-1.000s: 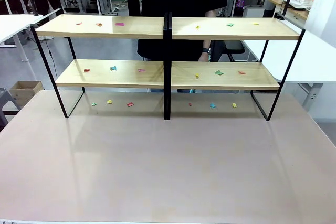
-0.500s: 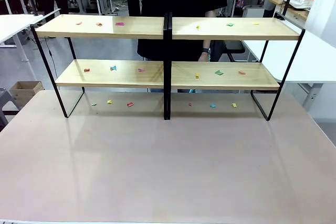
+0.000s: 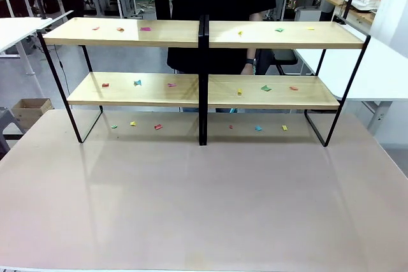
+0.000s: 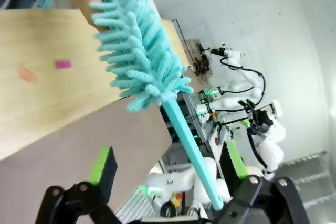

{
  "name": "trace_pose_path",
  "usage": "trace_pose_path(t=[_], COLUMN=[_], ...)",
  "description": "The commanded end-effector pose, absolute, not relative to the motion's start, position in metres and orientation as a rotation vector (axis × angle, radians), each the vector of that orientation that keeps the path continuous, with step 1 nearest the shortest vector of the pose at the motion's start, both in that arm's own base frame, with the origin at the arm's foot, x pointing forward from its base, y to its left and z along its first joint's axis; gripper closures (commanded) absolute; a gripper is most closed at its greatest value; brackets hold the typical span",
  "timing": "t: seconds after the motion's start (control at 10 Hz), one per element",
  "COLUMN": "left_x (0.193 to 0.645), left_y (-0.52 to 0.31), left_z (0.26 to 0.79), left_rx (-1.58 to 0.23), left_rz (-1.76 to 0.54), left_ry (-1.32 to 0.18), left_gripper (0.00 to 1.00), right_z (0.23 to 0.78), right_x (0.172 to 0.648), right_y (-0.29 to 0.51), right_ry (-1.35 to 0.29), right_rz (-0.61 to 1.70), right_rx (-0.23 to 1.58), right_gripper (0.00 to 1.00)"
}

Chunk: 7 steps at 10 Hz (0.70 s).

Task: Clean the shelves.
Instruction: Pick up the Duster when the human hands it over.

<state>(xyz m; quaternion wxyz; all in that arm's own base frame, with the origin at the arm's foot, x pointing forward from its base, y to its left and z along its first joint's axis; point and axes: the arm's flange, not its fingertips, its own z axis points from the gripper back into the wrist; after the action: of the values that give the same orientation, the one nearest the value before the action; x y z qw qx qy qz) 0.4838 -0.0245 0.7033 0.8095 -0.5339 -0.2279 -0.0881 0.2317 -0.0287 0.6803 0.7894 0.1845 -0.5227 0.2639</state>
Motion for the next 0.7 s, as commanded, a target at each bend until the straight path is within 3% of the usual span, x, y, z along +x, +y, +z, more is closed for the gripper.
trace_pose_path(t=[0.0,0.1,0.6], left_x=[0.461,0.458,0.478], left_y=[-0.039,-0.052,-0.079], left_z=[0.703,0.693,0.673], left_rx=[-1.262,-1.346,-1.376], left_rz=[-0.247,-0.181,-0.029], left_ry=[-0.377,-0.294,-0.222], left_gripper=[0.0,0.0,0.0], right_z=[0.68,0.68,0.68], right_x=[0.232,0.232,0.232], right_y=[-0.028,-0.028,-0.028], right_ry=[-1.127,-1.127,-1.127], right_rz=[0.569,0.569,0.569], right_rx=[0.399,0.399,0.399], right_gripper=[0.0,0.0,0.0])
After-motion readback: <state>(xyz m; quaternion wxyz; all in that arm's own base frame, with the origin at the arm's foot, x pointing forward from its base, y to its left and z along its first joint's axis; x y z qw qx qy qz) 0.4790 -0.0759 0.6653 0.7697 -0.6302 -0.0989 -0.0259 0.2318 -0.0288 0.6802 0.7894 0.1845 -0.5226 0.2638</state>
